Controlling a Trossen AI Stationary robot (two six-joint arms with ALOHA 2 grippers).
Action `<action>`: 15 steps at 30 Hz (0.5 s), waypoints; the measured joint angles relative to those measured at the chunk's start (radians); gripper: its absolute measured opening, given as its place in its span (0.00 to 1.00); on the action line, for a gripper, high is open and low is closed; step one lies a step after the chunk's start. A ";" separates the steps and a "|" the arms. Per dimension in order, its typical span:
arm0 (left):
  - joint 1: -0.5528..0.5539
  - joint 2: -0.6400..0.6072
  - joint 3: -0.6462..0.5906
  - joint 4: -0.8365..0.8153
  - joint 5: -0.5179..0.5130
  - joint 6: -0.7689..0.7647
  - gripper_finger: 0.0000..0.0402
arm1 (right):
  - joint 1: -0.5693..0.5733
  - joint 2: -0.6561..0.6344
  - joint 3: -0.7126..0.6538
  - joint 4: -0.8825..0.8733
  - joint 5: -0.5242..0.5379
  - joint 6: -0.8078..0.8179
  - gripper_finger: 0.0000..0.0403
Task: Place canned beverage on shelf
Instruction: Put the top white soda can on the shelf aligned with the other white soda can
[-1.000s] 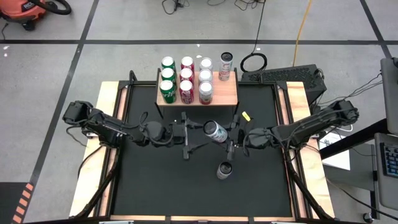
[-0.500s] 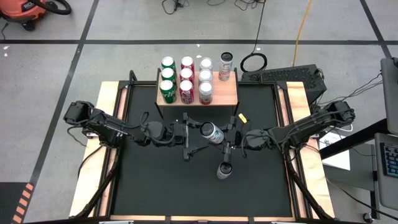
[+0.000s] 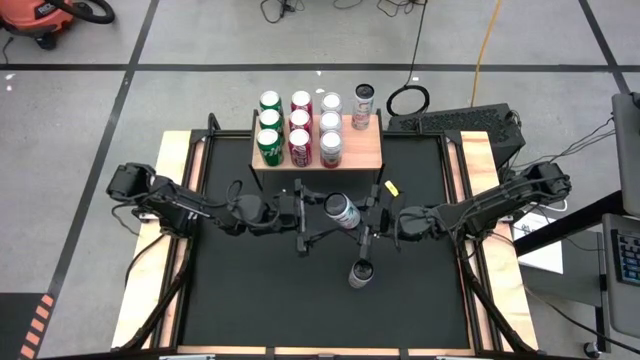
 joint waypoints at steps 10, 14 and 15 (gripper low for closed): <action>0.001 0.063 0.000 0.043 -0.025 0.008 0.87 | -0.001 0.000 0.000 0.001 0.043 -0.004 0.57; 0.004 0.093 0.000 0.090 -0.052 0.035 0.87 | 0.000 0.000 0.000 0.000 0.042 -0.004 0.57; 0.006 0.098 0.000 0.105 -0.051 0.039 0.87 | 0.000 0.000 0.000 -0.003 0.042 -0.004 0.57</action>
